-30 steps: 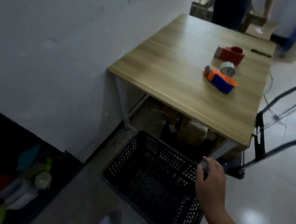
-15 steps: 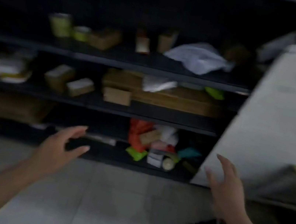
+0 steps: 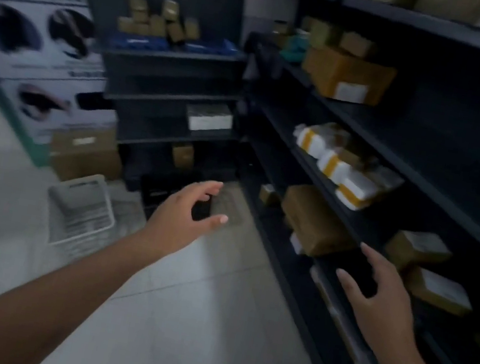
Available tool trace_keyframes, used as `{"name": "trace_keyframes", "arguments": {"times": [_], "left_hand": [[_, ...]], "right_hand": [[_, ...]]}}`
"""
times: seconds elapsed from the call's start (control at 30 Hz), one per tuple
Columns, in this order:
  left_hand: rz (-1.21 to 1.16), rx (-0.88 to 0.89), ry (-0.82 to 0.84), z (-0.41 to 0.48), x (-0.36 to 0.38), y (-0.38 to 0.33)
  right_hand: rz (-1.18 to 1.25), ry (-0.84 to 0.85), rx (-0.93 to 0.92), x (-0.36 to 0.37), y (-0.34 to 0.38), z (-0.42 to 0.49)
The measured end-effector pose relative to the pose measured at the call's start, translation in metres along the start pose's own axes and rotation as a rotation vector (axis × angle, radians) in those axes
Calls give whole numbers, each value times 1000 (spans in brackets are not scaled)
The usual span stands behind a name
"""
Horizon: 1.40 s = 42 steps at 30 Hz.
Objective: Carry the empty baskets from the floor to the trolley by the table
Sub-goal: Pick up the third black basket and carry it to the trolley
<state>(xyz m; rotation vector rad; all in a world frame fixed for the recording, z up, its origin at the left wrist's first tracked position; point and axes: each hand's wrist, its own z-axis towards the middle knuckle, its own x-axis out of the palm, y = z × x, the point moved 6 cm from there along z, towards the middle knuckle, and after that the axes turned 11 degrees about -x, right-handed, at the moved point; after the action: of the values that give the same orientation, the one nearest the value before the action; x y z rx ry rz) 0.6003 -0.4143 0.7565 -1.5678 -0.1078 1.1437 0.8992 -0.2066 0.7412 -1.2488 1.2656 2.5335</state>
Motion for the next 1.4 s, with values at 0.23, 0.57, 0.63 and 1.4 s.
{"name": "trace_keyframes", "arguments": {"times": [0.23,0.57,0.63,1.4], "left_hand": [[45,-233,-286,4,-90,75],[44,-521,-524,64,-133,163],[22,-563,-539,95,-137,185],[-46,-914,-339,482,-149,519]], "right_hand": [[156,272,-299,140,69,127],[280,484,-383,288,78,279],[285,496,-366,318,77,309],[170,630,3,697,-12,604]]}}
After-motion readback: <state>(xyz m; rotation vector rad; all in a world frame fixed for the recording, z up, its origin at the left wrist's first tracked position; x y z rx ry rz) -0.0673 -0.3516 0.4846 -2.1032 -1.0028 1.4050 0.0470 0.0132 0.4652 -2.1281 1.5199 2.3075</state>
